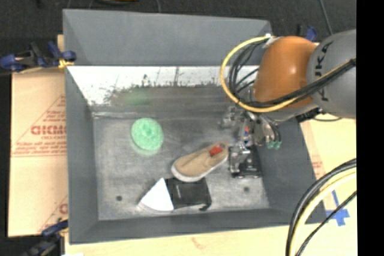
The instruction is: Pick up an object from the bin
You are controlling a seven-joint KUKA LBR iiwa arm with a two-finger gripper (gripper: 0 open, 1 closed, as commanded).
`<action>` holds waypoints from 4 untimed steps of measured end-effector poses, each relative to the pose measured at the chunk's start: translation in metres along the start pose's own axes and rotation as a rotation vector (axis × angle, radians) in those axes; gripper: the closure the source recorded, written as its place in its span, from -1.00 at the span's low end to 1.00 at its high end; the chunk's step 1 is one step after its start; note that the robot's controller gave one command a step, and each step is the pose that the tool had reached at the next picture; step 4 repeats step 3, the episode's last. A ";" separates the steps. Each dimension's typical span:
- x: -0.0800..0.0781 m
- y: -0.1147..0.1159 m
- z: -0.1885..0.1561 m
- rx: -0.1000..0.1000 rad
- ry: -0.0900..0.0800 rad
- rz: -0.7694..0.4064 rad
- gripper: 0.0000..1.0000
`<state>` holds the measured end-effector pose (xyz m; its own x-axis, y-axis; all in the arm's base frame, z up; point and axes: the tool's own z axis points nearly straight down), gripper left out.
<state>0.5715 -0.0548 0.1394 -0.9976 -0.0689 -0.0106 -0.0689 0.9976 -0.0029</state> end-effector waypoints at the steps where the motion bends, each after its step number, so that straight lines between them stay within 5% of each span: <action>1: -0.028 -0.001 0.066 -0.002 0.001 -0.237 1.00; 2: -0.028 -0.001 0.066 -0.002 0.001 -0.237 1.00; 3: -0.037 -0.003 -0.066 -0.002 0.006 -0.177 1.00; 4: -0.037 -0.003 -0.066 -0.002 0.006 -0.177 1.00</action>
Offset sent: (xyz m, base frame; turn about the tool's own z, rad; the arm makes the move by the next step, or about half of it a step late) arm 0.0000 0.0000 0.0000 0.0000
